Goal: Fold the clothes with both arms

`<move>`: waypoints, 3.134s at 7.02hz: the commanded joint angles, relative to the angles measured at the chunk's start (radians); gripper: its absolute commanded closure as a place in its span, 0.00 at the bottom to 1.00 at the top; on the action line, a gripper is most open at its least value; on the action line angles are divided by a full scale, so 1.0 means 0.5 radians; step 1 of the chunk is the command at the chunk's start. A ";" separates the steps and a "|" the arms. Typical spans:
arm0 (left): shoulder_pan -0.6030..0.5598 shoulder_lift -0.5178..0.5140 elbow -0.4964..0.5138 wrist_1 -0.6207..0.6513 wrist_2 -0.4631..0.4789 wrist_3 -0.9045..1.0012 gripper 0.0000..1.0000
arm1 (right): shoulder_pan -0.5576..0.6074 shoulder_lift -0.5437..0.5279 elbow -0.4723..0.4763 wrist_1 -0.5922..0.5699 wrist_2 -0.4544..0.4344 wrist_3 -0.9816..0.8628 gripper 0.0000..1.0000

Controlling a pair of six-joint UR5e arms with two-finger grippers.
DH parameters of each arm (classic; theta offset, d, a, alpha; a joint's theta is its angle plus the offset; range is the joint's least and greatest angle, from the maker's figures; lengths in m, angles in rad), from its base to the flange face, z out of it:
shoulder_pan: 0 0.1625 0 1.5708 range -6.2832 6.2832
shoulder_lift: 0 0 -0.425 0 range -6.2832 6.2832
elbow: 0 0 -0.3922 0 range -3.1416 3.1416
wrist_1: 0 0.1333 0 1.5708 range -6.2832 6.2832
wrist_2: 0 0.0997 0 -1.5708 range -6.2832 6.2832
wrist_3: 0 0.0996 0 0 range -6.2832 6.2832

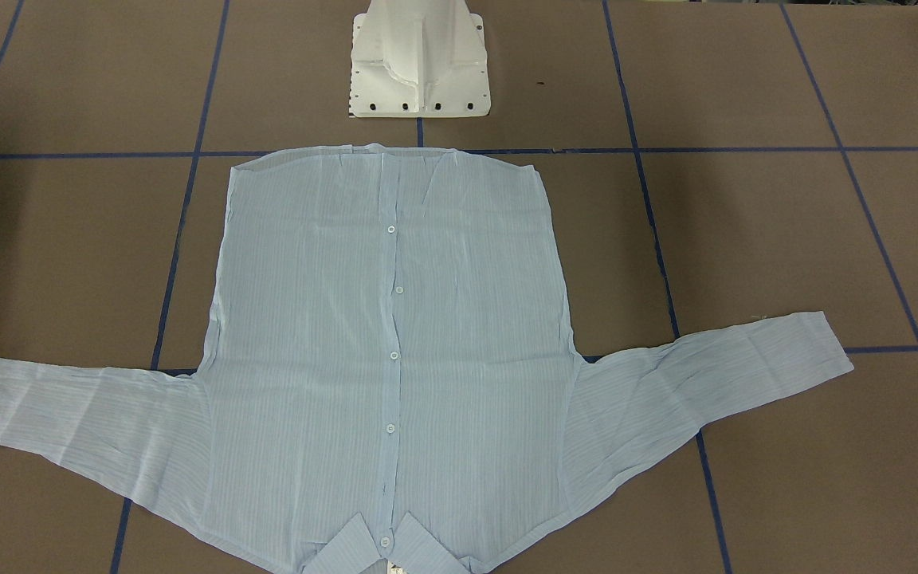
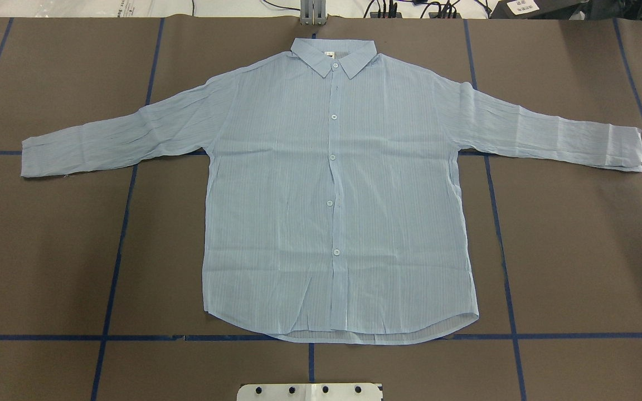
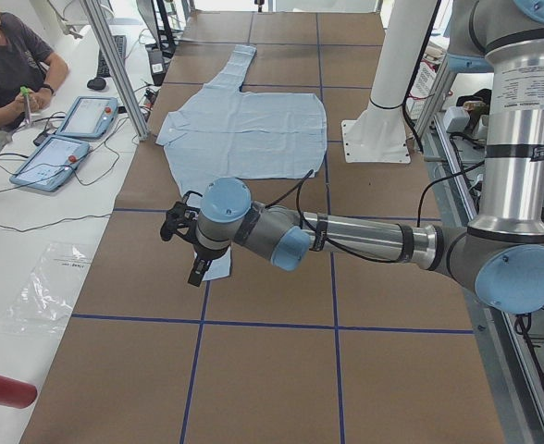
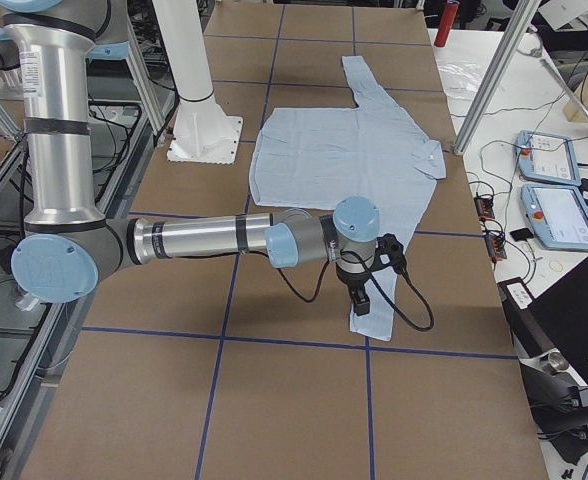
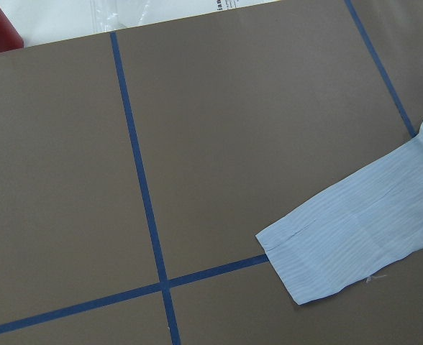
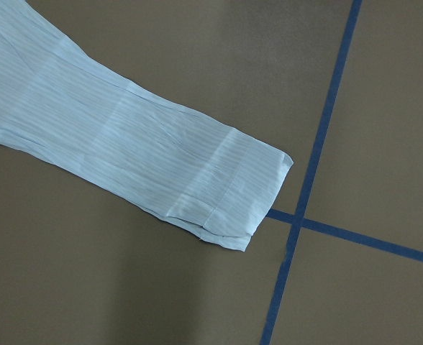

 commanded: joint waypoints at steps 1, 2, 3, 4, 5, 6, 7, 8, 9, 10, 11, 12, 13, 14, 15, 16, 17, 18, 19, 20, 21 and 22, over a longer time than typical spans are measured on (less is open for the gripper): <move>0.000 0.001 -0.057 -0.061 -0.004 -0.011 0.00 | -0.001 -0.003 -0.015 0.005 0.004 -0.003 0.00; 0.003 0.001 -0.076 -0.068 0.002 -0.020 0.00 | -0.001 0.000 -0.030 -0.001 0.004 0.000 0.00; 0.006 0.028 -0.061 -0.080 -0.001 -0.017 0.00 | -0.001 0.000 -0.051 -0.001 0.007 0.003 0.00; 0.006 0.032 -0.051 -0.083 -0.004 -0.023 0.00 | -0.001 0.003 -0.106 0.002 0.004 0.000 0.00; 0.006 0.062 -0.069 -0.089 -0.020 -0.014 0.00 | -0.016 0.021 -0.162 0.096 0.001 0.003 0.00; 0.006 0.065 -0.067 -0.089 -0.023 -0.014 0.00 | -0.028 0.070 -0.287 0.179 0.004 0.003 0.00; 0.012 0.065 -0.070 -0.095 -0.026 -0.008 0.00 | -0.132 0.207 -0.488 0.241 0.004 0.000 0.00; 0.012 0.069 -0.060 -0.120 -0.026 -0.008 0.00 | -0.190 0.318 -0.685 0.366 -0.003 0.003 0.00; 0.012 0.069 -0.069 -0.120 -0.029 -0.014 0.00 | -0.203 0.340 -0.860 0.495 0.013 0.003 0.00; 0.018 0.069 -0.067 -0.120 -0.078 -0.017 0.00 | -0.209 0.356 -0.947 0.566 0.086 0.037 0.00; 0.019 0.066 -0.070 -0.126 -0.084 -0.020 0.00 | -0.209 0.407 -1.039 0.573 0.138 0.198 0.00; 0.019 0.065 -0.070 -0.126 -0.084 -0.020 0.00 | -0.261 0.517 -1.125 0.573 0.120 0.318 0.01; 0.019 0.065 -0.073 -0.126 -0.084 -0.020 0.00 | -0.277 0.646 -1.274 0.576 0.056 0.347 0.01; 0.019 0.065 -0.073 -0.126 -0.084 -0.020 0.00 | -0.301 0.696 -1.312 0.573 -0.051 0.368 0.02; 0.019 0.065 -0.076 -0.126 -0.084 -0.020 0.00 | -0.353 0.727 -1.316 0.576 -0.115 0.493 0.03; 0.019 0.065 -0.076 -0.129 -0.084 -0.020 0.00 | -0.387 0.739 -1.334 0.576 -0.162 0.573 0.04; 0.019 0.069 -0.076 -0.156 -0.084 -0.023 0.00 | -0.390 0.739 -1.364 0.576 -0.162 0.577 0.05; 0.019 0.069 -0.076 -0.160 -0.084 -0.023 0.00 | -0.393 0.739 -1.401 0.576 -0.165 0.577 0.07; 0.019 0.066 -0.076 -0.160 -0.084 -0.023 0.00 | -0.393 0.742 -1.447 0.576 -0.162 0.580 0.09; 0.019 0.069 -0.076 -0.160 -0.084 -0.023 0.00 | -0.393 0.742 -1.469 0.576 -0.162 0.632 0.10; 0.019 0.069 -0.076 -0.187 -0.081 -0.026 0.00 | -0.399 0.742 -1.475 0.576 -0.162 0.654 0.14; 0.019 0.066 -0.076 -0.194 -0.084 -0.026 0.00 | -0.418 0.742 -1.487 0.579 -0.162 0.654 0.15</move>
